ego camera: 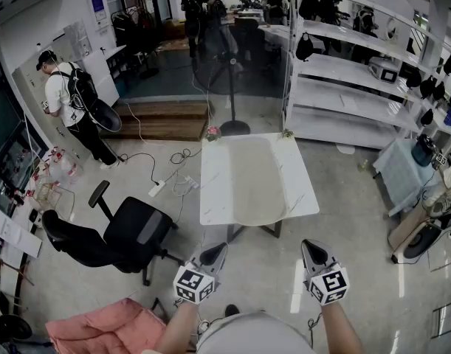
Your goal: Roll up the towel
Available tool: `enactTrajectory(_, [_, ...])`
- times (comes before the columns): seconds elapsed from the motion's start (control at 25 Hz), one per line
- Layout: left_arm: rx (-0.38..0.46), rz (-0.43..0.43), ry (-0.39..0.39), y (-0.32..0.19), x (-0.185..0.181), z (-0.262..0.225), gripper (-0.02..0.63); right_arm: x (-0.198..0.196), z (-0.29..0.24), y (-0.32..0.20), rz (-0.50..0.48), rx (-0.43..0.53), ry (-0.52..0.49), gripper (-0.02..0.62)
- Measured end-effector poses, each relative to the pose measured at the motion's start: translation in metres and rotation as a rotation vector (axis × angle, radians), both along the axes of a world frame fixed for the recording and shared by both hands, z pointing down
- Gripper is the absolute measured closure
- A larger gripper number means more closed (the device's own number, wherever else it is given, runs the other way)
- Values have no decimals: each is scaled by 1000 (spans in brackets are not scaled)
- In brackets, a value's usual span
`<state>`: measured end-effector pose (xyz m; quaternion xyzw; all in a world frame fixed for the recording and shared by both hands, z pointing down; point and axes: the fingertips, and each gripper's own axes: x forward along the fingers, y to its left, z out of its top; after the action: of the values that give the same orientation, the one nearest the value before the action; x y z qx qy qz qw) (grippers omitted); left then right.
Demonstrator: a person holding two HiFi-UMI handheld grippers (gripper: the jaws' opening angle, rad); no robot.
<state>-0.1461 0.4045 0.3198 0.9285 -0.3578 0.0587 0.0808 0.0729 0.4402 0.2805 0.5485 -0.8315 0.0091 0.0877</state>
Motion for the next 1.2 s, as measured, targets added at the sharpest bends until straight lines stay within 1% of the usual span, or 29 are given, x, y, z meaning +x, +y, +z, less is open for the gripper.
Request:
enactTrajectory(0.44, [-9, 10, 0, -1, -4, -1, 589, -12, 2, 0, -15, -7, -39, 584])
enactTrajectory(0.72, [-19, 15, 0, 0, -1, -1, 589, -10, -1, 1, -13, 2, -32, 583])
enactTrajectory(0.88, [-23, 20, 0, -2, -6, 2, 588, -13, -1, -1, -2, -5, -41, 583])
enactTrajectory(0.92, [-24, 19, 0, -3, -8, 3, 588, -14, 0, -1, -2, -7, -43, 574])
enactTrajectory(0.96, [-28, 18, 1, -3, -9, 4, 580, -15, 1, -1, -2, -9, -42, 566])
enactTrajectory(1.0, [-32, 17, 2, -3, -11, 5, 555, -16, 1, -1, -2, -11, -41, 560])
enactTrajectory(1.04, [-35, 18, 3, -3, -12, 6, 543, -17, 3, 0, -3, -13, -40, 549])
enactTrajectory(1.12, [-39, 21, 6, -3, -13, 6, 544, -19, 5, 0, -3, -19, -36, 538])
enactTrajectory(1.2, [-42, 28, 10, -3, -13, 7, 531, -20, 7, 0, 0, -25, -32, 529])
